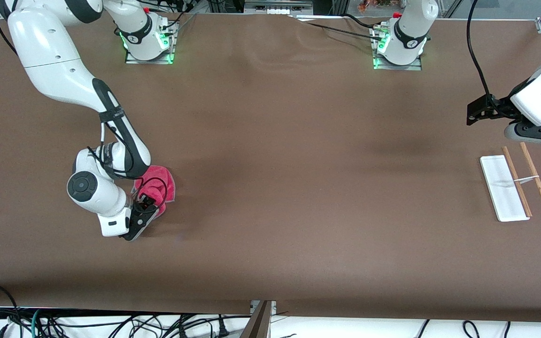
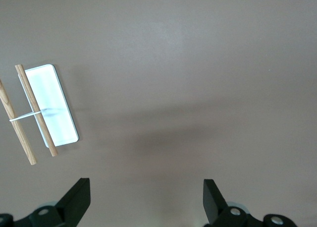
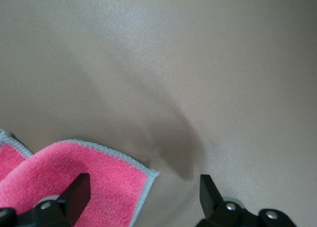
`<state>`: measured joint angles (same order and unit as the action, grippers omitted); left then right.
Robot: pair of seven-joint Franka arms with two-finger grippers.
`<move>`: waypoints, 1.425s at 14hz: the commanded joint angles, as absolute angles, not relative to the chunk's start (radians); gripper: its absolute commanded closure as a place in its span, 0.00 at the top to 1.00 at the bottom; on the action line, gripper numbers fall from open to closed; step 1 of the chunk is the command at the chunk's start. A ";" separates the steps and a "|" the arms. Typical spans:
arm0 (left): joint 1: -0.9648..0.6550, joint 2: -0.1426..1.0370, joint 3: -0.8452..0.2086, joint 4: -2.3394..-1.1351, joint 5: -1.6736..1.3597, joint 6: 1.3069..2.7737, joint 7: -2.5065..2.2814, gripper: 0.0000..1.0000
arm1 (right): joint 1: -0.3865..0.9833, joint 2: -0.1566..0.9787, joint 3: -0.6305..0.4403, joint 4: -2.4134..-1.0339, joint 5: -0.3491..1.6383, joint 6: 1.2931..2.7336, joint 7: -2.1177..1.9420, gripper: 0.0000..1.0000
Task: Pass towel and hang on rack
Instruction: 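Close the right gripper on the pink towel's edge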
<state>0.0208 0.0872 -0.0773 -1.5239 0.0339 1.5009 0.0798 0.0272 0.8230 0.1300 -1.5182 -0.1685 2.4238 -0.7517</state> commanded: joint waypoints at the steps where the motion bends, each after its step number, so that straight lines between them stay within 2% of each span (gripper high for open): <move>1: 0.018 0.072 -0.078 -1.531 0.057 1.494 0.092 1.00 | 0.018 0.831 0.140 -1.503 -0.176 2.410 -0.762 0.75; 3: 0.018 0.072 -0.078 -1.531 0.055 1.494 0.092 1.00 | 0.018 0.831 0.140 -1.503 -0.176 2.408 -0.762 0.64; 6: 0.018 0.071 -0.078 -1.531 0.057 1.494 0.092 1.00 | 0.020 0.830 0.140 -1.503 -0.173 2.405 -0.759 0.57; 10: 0.018 0.072 -0.078 -1.531 0.057 1.494 0.092 1.00 | 0.021 0.830 0.140 -1.503 -0.172 2.402 -0.755 0.57; 11: 0.018 0.072 -0.078 -1.531 0.055 1.494 0.092 1.00 | 0.023 0.830 0.140 -1.503 -0.170 2.389 -0.752 0.50; 16: 0.018 0.072 -0.078 -1.531 0.055 1.494 0.092 1.00 | 0.023 0.830 0.143 -1.503 -0.169 2.373 -0.735 0.39; 18: 0.018 0.071 -0.078 -1.531 0.057 1.493 0.092 1.00 | 0.023 0.827 0.143 -1.502 -0.169 2.349 -0.729 0.10; 19: 0.018 0.072 -0.078 -1.531 0.057 1.494 0.092 1.00 | 0.023 0.825 0.144 -1.502 -0.169 2.333 -0.713 0.00; 20: 0.018 0.072 -0.078 -1.531 0.057 1.494 0.092 1.00 | 0.023 0.824 0.144 -1.500 -0.173 2.324 -0.706 0.00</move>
<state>0.0208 0.0871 -0.0774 -1.5239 0.0339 1.5009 0.0798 0.0284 0.8197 0.1383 -1.5140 -0.1666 2.3570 -0.7322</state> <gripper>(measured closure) 0.000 0.916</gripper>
